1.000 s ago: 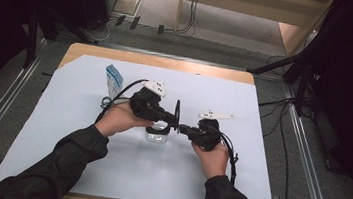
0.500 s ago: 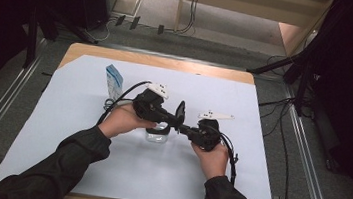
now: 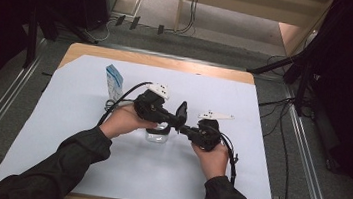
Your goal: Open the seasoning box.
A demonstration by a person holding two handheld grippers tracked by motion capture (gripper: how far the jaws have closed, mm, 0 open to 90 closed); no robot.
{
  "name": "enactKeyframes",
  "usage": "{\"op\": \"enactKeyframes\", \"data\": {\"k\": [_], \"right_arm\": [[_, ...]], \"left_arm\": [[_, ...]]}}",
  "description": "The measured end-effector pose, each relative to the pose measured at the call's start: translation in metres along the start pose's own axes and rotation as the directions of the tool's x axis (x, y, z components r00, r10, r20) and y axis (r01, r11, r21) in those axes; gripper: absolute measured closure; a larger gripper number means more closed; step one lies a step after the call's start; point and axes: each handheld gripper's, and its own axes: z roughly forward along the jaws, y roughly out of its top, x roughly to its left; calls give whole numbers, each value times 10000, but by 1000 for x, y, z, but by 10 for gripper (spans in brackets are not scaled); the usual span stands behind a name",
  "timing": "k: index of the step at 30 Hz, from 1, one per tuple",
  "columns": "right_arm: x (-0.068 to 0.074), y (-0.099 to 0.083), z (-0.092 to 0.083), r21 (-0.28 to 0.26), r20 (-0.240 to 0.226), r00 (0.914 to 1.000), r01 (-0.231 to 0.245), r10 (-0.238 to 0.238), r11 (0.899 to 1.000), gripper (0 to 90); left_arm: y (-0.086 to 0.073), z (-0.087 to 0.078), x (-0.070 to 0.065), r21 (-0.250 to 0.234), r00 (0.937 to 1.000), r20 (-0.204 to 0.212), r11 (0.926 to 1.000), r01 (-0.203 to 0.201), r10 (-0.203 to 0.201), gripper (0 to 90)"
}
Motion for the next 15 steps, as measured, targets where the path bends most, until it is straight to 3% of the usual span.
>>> {"op": "enactKeyframes", "data": {"k": [6,9,15], "right_arm": [[0,0,-1,-41,-44,10000,27,-28,10000,900],[-1,1,-3,-83,-26,9999,149,-149,9999,866],[-7,2,-10,-403,97,9999,135,-131,9991,783]], "left_arm": [[-1,-2,2,45,9999,112,9999,110,-110,870],[-3,-4,1,182,10000,37,9998,60,-61,871],[-9,-17,2,103,9991,-158,9992,389,-387,824]]}}
